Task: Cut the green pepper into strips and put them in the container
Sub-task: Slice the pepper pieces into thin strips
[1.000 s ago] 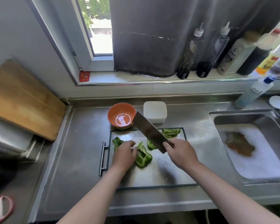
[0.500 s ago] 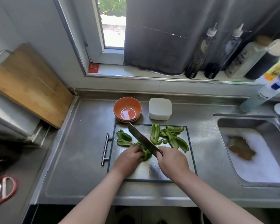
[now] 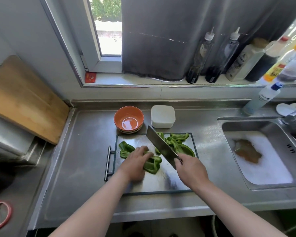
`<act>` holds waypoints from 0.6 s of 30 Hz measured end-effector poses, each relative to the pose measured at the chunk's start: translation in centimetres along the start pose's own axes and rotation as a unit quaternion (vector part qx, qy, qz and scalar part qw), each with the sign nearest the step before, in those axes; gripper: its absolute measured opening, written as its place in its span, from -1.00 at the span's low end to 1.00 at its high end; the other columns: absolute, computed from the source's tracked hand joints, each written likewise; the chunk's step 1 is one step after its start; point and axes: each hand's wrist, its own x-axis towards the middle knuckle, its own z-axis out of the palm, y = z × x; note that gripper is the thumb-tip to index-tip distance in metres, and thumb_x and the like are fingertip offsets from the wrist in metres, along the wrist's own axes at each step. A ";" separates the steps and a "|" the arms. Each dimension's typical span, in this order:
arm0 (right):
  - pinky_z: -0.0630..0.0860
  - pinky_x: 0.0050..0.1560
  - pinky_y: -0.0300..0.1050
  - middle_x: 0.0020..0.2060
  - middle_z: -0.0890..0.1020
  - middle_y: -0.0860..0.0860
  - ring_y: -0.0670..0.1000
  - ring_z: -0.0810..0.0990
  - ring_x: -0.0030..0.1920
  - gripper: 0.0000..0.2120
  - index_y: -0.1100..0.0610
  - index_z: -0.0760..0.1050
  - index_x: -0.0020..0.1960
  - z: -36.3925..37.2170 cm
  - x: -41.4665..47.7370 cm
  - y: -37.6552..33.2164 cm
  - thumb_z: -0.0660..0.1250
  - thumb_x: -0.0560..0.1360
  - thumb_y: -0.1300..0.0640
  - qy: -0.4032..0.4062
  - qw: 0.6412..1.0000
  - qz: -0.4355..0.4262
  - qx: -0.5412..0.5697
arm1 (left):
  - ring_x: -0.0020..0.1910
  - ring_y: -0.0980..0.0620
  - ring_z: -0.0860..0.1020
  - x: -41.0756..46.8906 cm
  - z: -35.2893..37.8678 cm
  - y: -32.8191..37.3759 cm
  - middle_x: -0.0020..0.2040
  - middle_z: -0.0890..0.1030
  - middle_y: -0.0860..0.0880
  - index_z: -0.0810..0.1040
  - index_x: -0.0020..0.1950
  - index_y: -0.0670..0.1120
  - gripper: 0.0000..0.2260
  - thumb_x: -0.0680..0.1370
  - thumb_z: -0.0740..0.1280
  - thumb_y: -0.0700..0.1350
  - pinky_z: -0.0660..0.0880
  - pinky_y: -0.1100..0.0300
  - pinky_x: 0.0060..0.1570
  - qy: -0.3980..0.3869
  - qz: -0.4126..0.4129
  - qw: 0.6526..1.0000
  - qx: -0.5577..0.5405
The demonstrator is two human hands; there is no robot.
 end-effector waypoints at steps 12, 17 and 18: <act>0.33 -0.31 -0.08 -0.29 0.53 -0.05 0.09 0.48 -0.25 -0.79 -0.01 0.42 -0.14 1.3 0.0 0.8 0.13 0.64 0.04 -0.041 0.998 -0.030 -0.038 | 0.18 0.02 0.50 -3.1 1.1 0.2 0.23 0.43 0.07 0.48 0.35 -0.02 -0.60 0.53 0.40 0.02 0.49 0.12 0.10 0.060 -0.123 0.984 -0.115; 0.23 -0.42 -0.10 -0.33 0.51 -0.06 0.09 0.51 -0.25 -0.77 -0.02 0.41 -0.20 2.6 0.4 0.9 0.16 0.63 0.05 -0.057 0.998 -0.039 -0.010 | 0.40 -0.08 0.33 -5.4 2.2 -0.9 0.39 0.40 -0.04 0.47 0.32 0.00 -0.45 0.34 0.48 -0.16 0.45 -0.08 0.31 0.073 0.054 0.995 0.049; 0.22 -0.43 -0.11 -0.33 0.51 -0.06 0.09 0.50 -0.26 -0.77 -0.02 0.41 -0.20 2.7 0.5 0.9 0.16 0.63 0.06 -0.058 0.998 -0.039 -0.006 | 0.43 -0.10 0.33 -5.4 2.3 -1.0 0.42 0.40 -0.06 0.48 0.31 0.00 -0.40 0.29 0.50 -0.23 0.42 -0.07 0.32 0.061 0.081 0.992 0.078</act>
